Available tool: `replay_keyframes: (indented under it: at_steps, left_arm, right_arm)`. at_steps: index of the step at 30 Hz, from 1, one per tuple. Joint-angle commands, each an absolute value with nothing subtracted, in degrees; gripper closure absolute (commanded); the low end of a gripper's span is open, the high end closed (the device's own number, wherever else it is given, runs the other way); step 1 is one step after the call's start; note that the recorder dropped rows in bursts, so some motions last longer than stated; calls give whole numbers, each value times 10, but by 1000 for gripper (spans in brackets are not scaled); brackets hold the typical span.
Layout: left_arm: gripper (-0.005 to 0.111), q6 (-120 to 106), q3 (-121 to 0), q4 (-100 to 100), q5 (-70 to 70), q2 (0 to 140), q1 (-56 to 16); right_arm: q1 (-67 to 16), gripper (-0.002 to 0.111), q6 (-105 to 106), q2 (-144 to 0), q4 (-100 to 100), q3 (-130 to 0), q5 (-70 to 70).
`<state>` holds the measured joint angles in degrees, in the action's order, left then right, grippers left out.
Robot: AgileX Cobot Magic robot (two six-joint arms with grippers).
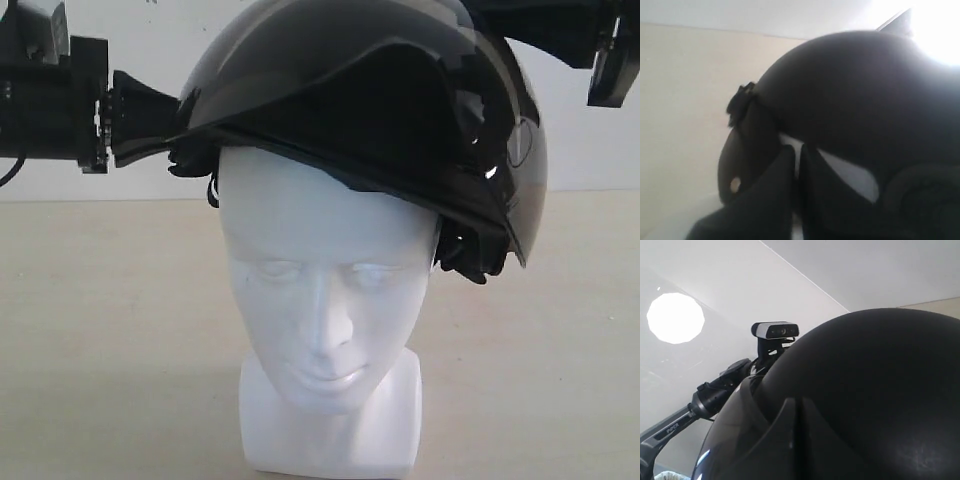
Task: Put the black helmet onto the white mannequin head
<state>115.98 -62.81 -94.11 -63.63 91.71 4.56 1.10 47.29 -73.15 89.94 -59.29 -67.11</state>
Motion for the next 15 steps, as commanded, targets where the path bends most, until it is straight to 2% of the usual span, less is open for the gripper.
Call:
replay_keyframes:
  at_steps: [1, 9, 15]
  left_arm:
    - [102, 1152, -606, -999, -700, 923, 30]
    - [102, 1145, -593, -999, -700, 923, 33]
    - [102, 1157, -593, -999, -700, 901, 91]
  right_arm:
    - [5, 109, 459, -720, 874, -596, -700]
    - [5, 109, 462, -719, 876, -596, -700]
    - [5, 109, 467, -719, 899, -602, -700]
